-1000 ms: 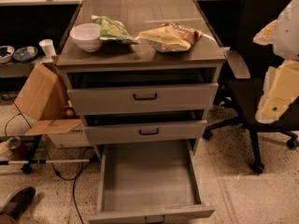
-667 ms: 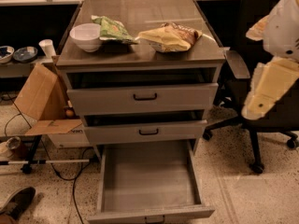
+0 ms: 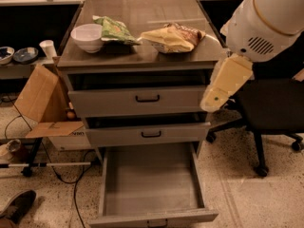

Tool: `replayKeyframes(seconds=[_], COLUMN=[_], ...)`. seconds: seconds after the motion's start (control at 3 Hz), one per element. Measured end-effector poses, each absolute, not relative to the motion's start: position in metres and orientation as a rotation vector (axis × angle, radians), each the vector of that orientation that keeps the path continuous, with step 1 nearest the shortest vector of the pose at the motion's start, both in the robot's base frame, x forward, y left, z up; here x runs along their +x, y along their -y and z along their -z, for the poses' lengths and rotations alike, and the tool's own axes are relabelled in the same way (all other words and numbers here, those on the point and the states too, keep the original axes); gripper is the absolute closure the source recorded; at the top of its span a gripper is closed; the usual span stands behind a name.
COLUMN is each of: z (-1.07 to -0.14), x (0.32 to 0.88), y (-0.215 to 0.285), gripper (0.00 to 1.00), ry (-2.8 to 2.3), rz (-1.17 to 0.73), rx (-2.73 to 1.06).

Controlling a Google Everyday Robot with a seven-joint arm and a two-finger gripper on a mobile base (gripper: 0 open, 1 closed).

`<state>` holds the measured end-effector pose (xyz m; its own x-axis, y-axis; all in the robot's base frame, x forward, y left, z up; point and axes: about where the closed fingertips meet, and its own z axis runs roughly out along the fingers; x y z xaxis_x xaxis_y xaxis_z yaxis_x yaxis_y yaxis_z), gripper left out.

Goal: Place green jalapeno chip bag into bottom drawer

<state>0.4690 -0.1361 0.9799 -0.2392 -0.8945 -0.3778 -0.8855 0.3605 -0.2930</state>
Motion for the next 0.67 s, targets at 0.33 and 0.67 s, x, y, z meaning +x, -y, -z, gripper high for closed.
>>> replayKeyframes(seconds=[0.33, 0.67], z=[-0.9821, -0.9870], x=[0.4993, 0.5018], y=[0.1165, 0.1143], gripper=[0.00, 0.00], ry=[-2.153, -2.159], rz=[0.018, 0.014], rx=[-1.384, -1.336])
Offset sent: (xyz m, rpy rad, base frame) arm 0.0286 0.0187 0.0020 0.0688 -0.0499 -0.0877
